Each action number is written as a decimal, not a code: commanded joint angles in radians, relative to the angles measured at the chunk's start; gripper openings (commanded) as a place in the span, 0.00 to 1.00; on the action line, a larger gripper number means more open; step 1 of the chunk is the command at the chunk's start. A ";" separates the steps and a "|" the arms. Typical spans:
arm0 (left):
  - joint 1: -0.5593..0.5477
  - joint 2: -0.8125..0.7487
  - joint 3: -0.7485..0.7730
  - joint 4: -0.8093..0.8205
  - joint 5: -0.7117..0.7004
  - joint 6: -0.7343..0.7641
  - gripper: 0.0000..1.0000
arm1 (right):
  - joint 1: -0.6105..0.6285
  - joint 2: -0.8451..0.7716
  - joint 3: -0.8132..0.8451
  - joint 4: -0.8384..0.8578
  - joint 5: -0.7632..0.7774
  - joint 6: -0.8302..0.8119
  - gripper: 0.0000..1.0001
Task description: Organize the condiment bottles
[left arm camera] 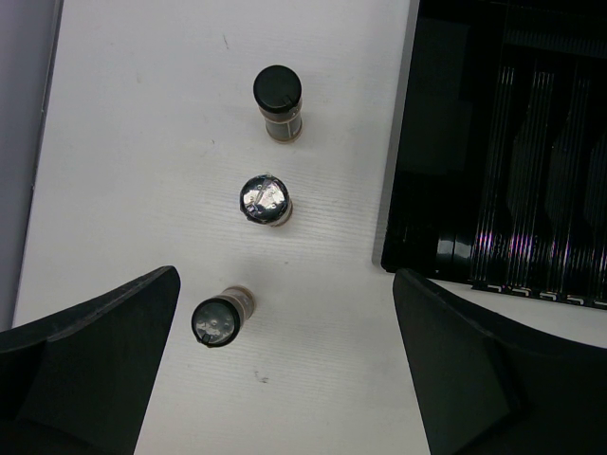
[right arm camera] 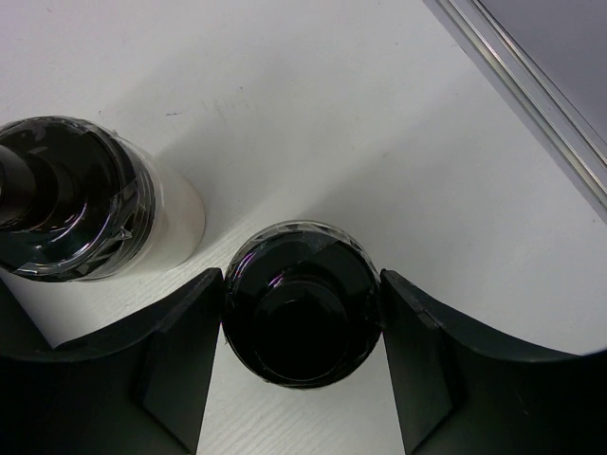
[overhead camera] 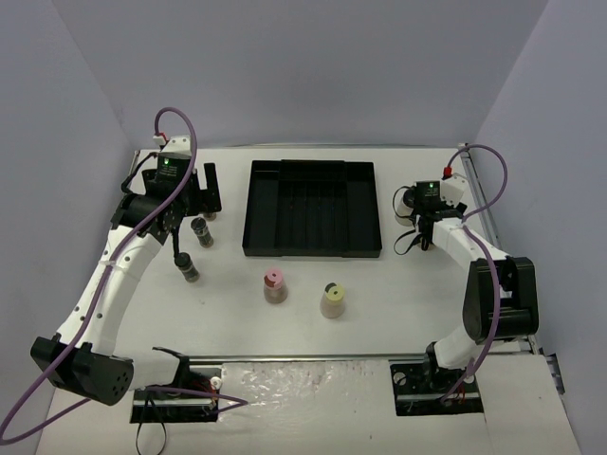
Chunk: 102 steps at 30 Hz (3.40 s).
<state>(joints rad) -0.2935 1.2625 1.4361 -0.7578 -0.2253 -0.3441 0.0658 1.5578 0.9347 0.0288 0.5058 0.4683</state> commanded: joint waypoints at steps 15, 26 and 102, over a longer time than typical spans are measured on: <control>-0.004 -0.009 0.037 0.044 -0.006 0.005 0.93 | 0.051 -0.214 0.015 -0.133 -0.060 0.003 0.00; -0.004 0.002 0.041 0.046 0.001 -0.006 0.93 | 0.179 -0.266 0.078 -0.208 -0.096 0.006 0.00; -0.006 0.054 0.058 0.023 -0.026 0.007 0.93 | 0.227 0.625 1.072 -0.106 -0.162 -0.146 0.00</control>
<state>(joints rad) -0.2939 1.3189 1.4361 -0.7601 -0.2333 -0.3443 0.2958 2.2122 1.9854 -0.1539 0.3267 0.3206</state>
